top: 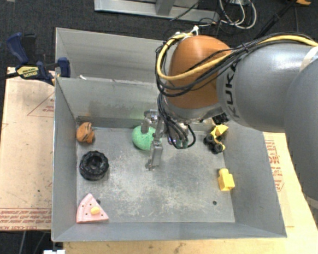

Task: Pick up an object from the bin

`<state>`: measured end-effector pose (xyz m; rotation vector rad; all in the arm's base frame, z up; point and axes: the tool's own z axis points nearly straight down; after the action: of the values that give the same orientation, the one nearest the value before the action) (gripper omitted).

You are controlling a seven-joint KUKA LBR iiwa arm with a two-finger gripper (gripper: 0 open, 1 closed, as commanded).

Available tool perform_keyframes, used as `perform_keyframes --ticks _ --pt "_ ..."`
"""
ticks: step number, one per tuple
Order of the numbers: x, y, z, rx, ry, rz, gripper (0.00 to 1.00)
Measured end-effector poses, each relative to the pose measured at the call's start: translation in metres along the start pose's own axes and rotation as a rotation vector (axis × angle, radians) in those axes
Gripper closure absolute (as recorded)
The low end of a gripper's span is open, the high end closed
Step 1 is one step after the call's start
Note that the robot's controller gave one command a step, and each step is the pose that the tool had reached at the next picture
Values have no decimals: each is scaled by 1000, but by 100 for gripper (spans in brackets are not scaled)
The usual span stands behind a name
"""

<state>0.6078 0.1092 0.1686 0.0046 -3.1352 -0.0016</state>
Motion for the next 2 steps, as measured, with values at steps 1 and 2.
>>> perform_keyframes --ticks 1,2 --pt "-1 0 -5 -1 -7 2 0" --pt "-24 2 17 -2 -13 32 0"
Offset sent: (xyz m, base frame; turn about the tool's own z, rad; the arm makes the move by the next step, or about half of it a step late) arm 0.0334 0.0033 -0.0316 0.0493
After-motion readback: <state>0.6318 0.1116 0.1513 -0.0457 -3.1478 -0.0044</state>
